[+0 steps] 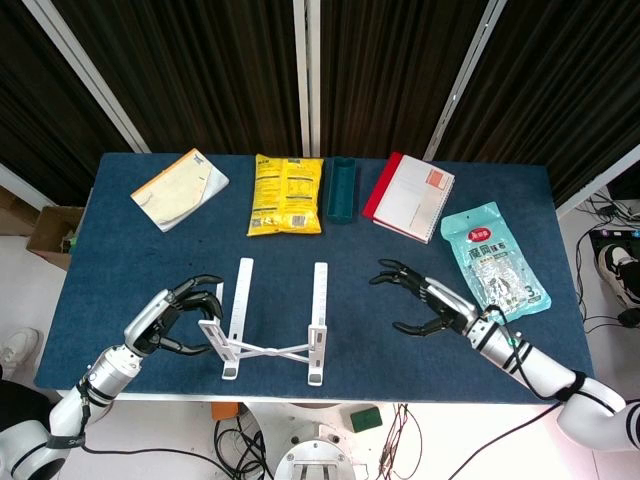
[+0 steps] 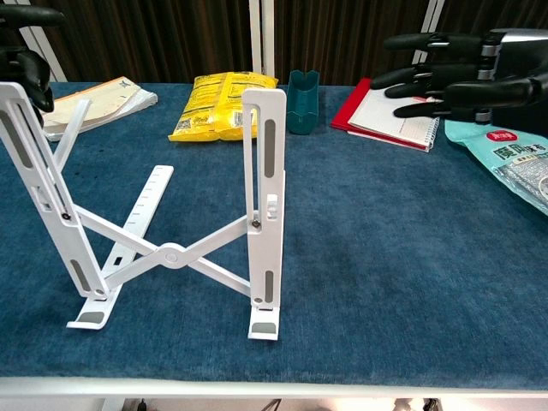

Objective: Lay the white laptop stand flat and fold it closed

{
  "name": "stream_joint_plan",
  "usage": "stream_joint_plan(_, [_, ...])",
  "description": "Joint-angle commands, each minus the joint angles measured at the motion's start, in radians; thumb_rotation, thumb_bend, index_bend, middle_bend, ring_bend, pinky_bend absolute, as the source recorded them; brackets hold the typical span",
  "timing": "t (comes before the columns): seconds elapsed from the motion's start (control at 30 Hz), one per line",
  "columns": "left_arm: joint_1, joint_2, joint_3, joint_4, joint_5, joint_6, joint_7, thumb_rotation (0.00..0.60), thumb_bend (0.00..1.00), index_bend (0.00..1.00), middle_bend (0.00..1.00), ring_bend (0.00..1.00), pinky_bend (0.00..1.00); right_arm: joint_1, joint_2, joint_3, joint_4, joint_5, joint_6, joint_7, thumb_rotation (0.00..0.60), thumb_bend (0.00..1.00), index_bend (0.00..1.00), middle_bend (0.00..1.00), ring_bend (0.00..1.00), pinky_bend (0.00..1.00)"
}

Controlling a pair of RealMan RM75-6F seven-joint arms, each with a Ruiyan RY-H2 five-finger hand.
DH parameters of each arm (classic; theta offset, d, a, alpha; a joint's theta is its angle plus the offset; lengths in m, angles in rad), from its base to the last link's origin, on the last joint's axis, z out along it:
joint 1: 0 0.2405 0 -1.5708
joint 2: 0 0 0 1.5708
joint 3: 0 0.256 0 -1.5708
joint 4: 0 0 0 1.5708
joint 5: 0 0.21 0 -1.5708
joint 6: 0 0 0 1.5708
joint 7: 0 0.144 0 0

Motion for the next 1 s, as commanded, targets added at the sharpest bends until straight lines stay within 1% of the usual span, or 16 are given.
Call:
stream_joint_plan(0.03, [0.004,-0.002,0.005,-0.002,-0.002,0.01,0.006,0.6,0.0,0.22,0.48,0.45,0.55,0.063,-0.121,-0.052,0.073,-0.058,0.051,0.181,0.6,0.27,0.03,0.23,0.05,0.05])
stream_joint_plan(0.1, [0.006,-0.003,0.008,-0.003,-0.005,0.015,0.013,0.6,0.0,0.22,0.48,0.45,0.55,0.073,-0.155,-0.072,0.096,-0.067,0.067,0.223,0.6,0.28,0.03,0.23,0.05,0.05])
stream_joint_plan(0.27, [0.002,-0.001,0.019,-0.008,-0.002,0.019,0.024,0.6,0.0,0.22,0.47,0.45,0.55,0.086,-0.22,-0.106,0.121,-0.074,0.089,0.237,0.6,0.29,0.05,0.23,0.05,0.05])
stream_joint_plan(0.47, [0.0,-0.006,0.019,-0.01,-0.017,0.023,0.024,0.6,0.0,0.22,0.47,0.45,0.55,0.08,-0.29,-0.119,0.132,-0.042,0.12,0.227,0.6,0.3,0.08,0.23,0.05,0.05])
stream_joint_plan(0.77, [-0.001,-0.013,0.02,-0.003,-0.031,0.026,0.027,0.6,0.0,0.22,0.46,0.44,0.54,0.073,-0.351,-0.152,0.141,0.008,0.123,0.287,0.6,0.32,0.09,0.24,0.05,0.05])
stream_joint_plan(0.9, [0.002,-0.014,0.013,0.003,-0.05,0.028,0.043,0.6,0.0,0.22,0.44,0.43,0.54,0.077,-0.367,-0.163,0.146,0.017,0.118,0.315,0.6,0.32,0.1,0.24,0.05,0.06])
stream_joint_plan(1.0, [0.009,-0.016,0.003,0.011,-0.072,0.032,0.066,0.6,0.0,0.22,0.42,0.41,0.5,0.078,-0.374,-0.168,0.14,0.031,0.119,0.353,0.6,0.33,0.12,0.25,0.05,0.08])
